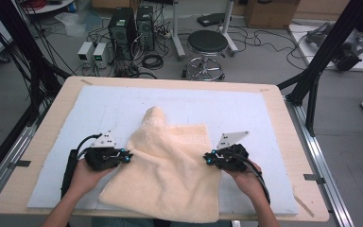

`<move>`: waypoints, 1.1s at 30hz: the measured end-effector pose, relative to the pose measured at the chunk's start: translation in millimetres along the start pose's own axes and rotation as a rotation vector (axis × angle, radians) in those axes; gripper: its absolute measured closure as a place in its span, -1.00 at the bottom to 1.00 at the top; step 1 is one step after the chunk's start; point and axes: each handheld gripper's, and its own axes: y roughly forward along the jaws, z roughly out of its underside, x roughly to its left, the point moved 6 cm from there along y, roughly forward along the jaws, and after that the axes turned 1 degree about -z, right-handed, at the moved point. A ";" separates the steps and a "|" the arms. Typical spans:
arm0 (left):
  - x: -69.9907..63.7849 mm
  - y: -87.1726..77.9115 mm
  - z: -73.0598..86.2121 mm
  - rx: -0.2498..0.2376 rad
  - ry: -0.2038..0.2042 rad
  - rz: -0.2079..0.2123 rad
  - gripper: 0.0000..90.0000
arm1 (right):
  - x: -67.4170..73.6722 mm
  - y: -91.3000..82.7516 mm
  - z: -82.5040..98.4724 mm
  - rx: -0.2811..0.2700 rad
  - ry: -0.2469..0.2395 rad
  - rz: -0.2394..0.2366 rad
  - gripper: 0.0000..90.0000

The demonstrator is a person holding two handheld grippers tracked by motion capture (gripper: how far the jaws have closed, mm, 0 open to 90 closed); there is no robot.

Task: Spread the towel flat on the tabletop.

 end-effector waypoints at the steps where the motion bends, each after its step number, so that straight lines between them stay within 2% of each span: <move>1: 0.0 0.0 0.0 0.000 0.000 0.000 0.87 | 0.0 0.0 0.0 0.000 0.000 0.000 0.87; 3: -7.2 -9.5 1.6 -0.010 0.011 -0.003 0.87 | 10.3 -16.1 3.5 -0.017 -0.021 0.025 0.87; 5: -16.9 -19.1 5.4 -0.016 0.028 0.004 0.87 | 15.1 -20.7 5.8 -0.017 -0.023 0.026 0.87; 6: -22.9 -23.8 8.0 -0.016 0.031 0.007 0.87 | 26.2 -27.6 10.8 -0.010 -0.039 0.030 0.87; 7: -28.9 -28.8 10.1 -0.018 0.041 0.013 0.87 | 26.2 -27.6 10.8 -0.010 -0.039 0.030 0.87; 10: -51.7 -44.0 17.0 -0.010 0.064 0.047 0.87 | 51.8 -36.6 18.9 0.004 -0.048 -0.010 0.84; 11: -59.0 -48.2 19.8 0.001 0.076 0.065 0.87 | 51.8 -36.6 18.9 0.004 -0.048 -0.010 0.84; 12: -65.1 -51.4 23.0 0.016 0.081 0.076 0.87 | 58.8 -37.2 20.8 0.013 -0.043 -0.040 0.81; 14: -71.7 -55.6 27.0 0.035 0.085 0.083 0.79 | 69.9 -38.6 22.6 0.030 -0.066 -0.059 0.69; 16: -69.4 -59.0 24.2 0.034 0.086 0.079 0.58 | 73.6 -41.6 19.0 0.017 -0.079 -0.062 0.54; 17: -66.7 -59.7 21.7 0.030 0.083 0.074 0.49 | 71.7 -44.0 15.0 0.007 -0.081 -0.055 0.48; 18: -61.4 -59.8 16.1 0.016 0.070 0.071 0.38 | 63.1 -47.1 7.9 -0.019 -0.069 -0.039 0.38; 20: -53.6 -57.8 5.6 -0.013 0.058 0.071 0.34 | 58.5 -47.7 5.7 -0.024 -0.061 -0.033 0.36; 21: -48.7 -55.2 -0.3 -0.027 0.061 0.064 0.27 | 42.7 -45.2 1.6 -0.031 -0.050 -0.009 0.33; 23: -36.7 -47.5 -11.4 -0.045 0.066 0.044 0.21 | 24.4 -38.6 1.0 -0.034 -0.015 0.010 0.27; 24: -30.7 -43.2 -16.6 -0.056 0.050 0.043 0.21 | 24.4 -38.6 1.0 -0.034 -0.015 0.010 0.27; 25: -24.4 -38.3 -22.0 -0.070 0.043 0.038 0.20 | 6.2 -30.6 2.7 -0.047 0.031 0.019 0.27; 26: -18.0 -33.2 -26.3 -0.074 0.048 0.026 0.20 | 6.2 -30.6 2.7 -0.047 0.031 0.019 0.27; 27: -11.5 -27.1 -29.8 -0.086 0.038 0.011 0.18 | -8.6 -20.5 6.8 -0.049 0.067 0.031 0.27; 30: 6.6 -6.7 -31.1 -0.058 0.018 -0.035 0.15 | -18.1 -9.2 12.8 -0.004 0.093 0.033 0.25; 32: 15.4 7.0 -24.8 0.006 0.016 -0.042 0.13 | -22.6 0.9 19.0 0.047 0.099 0.039 0.24; 33: 18.0 13.4 -21.4 0.035 0.007 -0.028 0.12 | -23.2 5.3 22.0 0.066 0.100 0.033 0.24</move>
